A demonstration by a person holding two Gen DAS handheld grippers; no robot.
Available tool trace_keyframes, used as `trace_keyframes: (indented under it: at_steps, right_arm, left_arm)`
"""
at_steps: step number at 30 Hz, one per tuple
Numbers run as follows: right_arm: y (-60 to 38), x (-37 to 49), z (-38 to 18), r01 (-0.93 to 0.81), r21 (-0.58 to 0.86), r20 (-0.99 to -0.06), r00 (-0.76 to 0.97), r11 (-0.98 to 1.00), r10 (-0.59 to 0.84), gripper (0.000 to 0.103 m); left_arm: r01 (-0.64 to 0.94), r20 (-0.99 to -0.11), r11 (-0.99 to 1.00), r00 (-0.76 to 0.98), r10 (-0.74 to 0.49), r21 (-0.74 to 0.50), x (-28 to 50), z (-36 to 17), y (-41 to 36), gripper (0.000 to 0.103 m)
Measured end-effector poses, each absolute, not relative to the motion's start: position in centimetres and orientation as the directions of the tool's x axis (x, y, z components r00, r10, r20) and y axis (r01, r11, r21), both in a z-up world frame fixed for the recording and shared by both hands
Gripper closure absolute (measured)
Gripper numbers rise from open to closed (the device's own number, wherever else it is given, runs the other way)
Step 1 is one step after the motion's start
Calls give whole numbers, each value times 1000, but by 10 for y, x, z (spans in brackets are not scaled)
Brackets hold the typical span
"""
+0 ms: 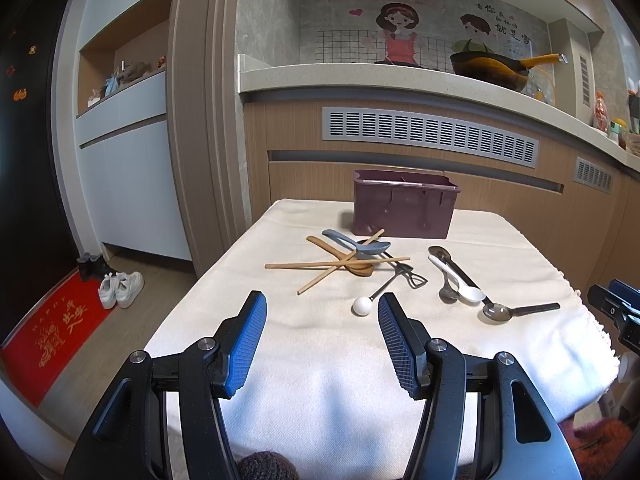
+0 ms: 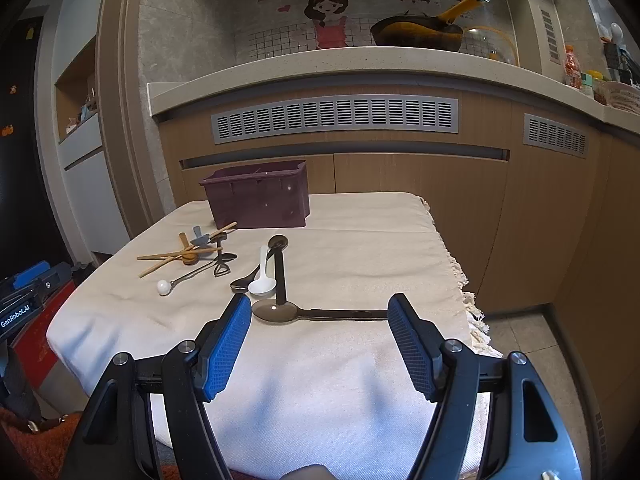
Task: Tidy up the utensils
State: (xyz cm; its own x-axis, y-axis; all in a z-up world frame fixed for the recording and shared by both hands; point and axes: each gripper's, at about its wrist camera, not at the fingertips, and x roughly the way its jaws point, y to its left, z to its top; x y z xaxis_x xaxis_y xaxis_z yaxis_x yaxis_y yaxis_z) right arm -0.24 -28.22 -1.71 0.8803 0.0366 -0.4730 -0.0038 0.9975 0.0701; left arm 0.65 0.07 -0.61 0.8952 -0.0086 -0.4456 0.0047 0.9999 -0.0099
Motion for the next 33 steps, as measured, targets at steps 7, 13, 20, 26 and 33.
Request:
trace_keyframes:
  at_steps: [7, 13, 20, 26, 33]
  right_arm:
    - [-283, -1, -15, -12, 64, -474, 879, 998, 41, 34]
    - [-281, 5, -7, -23, 44, -465, 885, 999, 41, 35]
    - [-273, 44, 18, -113, 8, -456, 884, 994, 104, 36]
    - [-261, 101, 7, -206, -32, -582, 799, 978, 150, 47]
    - [-252, 157, -16, -242, -46, -677, 721, 969, 147, 47]
  left_arm:
    - [2, -458, 1000, 889, -7, -12, 10, -6, 3, 44]
    - [1, -468, 1000, 884, -6, -10, 24, 1, 5, 44]
    - [-31, -465, 997, 885, -6, -72, 71, 28, 23, 44]
    - [43, -521, 992, 848, -97, -116, 114, 21, 24, 44]
    - [116, -609, 986, 775, -167, -123, 162, -3, 20, 44]
